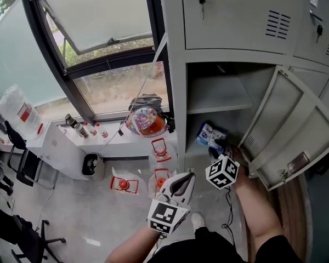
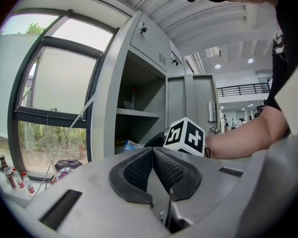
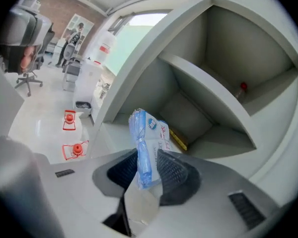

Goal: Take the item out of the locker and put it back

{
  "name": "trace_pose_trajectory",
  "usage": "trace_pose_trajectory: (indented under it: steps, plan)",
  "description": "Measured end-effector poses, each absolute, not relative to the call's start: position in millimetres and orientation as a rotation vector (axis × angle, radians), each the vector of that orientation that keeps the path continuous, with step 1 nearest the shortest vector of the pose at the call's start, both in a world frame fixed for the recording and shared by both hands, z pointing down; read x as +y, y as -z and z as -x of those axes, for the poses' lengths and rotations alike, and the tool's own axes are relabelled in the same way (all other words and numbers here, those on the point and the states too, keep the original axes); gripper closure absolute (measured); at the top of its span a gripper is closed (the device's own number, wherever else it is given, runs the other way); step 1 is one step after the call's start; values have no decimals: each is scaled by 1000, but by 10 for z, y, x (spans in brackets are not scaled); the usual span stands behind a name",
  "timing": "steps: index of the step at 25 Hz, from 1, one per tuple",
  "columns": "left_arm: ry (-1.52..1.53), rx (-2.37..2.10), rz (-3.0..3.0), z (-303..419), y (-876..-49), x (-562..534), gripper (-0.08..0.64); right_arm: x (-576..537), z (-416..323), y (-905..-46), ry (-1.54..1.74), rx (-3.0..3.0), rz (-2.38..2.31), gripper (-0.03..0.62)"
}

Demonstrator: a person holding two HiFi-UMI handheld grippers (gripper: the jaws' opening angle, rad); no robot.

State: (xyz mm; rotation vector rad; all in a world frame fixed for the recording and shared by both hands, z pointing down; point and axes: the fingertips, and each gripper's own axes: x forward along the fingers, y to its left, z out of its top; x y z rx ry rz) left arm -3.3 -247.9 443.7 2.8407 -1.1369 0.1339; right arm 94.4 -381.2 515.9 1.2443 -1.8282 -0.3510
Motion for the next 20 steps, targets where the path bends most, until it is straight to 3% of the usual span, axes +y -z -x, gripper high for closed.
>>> trace_pose_trajectory:
  steps: [20]
  plan:
    - [-137, -958, -2905, 215, -4466, -1287, 543, -2069, -633, -4647, 112, -2077, -1513, 419]
